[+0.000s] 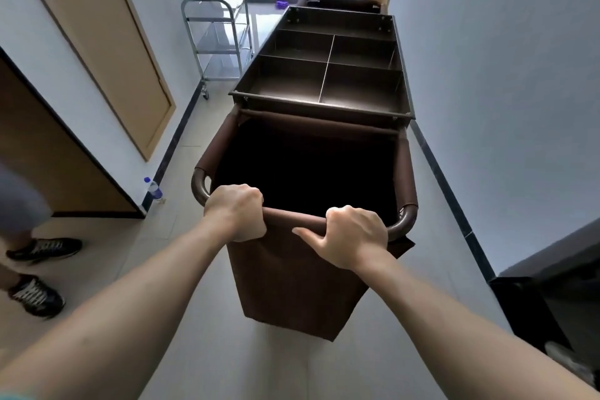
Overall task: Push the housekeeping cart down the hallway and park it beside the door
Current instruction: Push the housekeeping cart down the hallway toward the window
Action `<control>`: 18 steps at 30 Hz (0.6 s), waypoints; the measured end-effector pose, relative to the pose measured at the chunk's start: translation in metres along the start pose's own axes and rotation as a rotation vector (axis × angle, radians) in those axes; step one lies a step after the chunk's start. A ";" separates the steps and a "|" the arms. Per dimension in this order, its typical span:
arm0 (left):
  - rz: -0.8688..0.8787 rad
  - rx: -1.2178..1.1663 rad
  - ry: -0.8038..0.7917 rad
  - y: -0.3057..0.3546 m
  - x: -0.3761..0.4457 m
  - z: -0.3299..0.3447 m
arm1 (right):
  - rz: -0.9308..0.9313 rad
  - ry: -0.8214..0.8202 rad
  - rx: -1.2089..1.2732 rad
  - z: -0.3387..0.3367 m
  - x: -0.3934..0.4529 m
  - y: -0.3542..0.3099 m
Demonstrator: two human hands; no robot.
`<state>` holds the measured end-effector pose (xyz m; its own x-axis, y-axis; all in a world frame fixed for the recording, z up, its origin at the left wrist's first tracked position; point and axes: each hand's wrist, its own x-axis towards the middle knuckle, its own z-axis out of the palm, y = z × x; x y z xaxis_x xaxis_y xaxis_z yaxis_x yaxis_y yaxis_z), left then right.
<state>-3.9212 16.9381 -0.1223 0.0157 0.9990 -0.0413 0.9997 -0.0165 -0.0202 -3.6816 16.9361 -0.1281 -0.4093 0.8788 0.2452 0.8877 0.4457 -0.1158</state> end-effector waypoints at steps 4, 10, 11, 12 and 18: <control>0.032 -0.006 0.038 -0.019 0.055 0.003 | 0.013 -0.001 -0.022 0.011 0.050 0.008; 0.083 -0.020 0.044 -0.048 0.142 -0.002 | 0.053 0.001 -0.048 0.029 0.132 0.018; 0.090 -0.020 0.032 -0.052 0.157 -0.003 | 0.067 -0.006 -0.051 0.031 0.146 0.019; 0.100 -0.021 0.019 -0.057 0.171 -0.005 | 0.080 -0.012 -0.056 0.033 0.160 0.019; 0.155 -0.045 0.001 -0.093 0.247 -0.008 | 0.119 -0.027 -0.091 0.050 0.234 0.016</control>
<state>-4.0105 17.1869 -0.1231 0.1701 0.9846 -0.0396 0.9851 -0.1689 0.0313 -3.7736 17.1579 -0.1203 -0.3045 0.9292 0.2092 0.9452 0.3220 -0.0541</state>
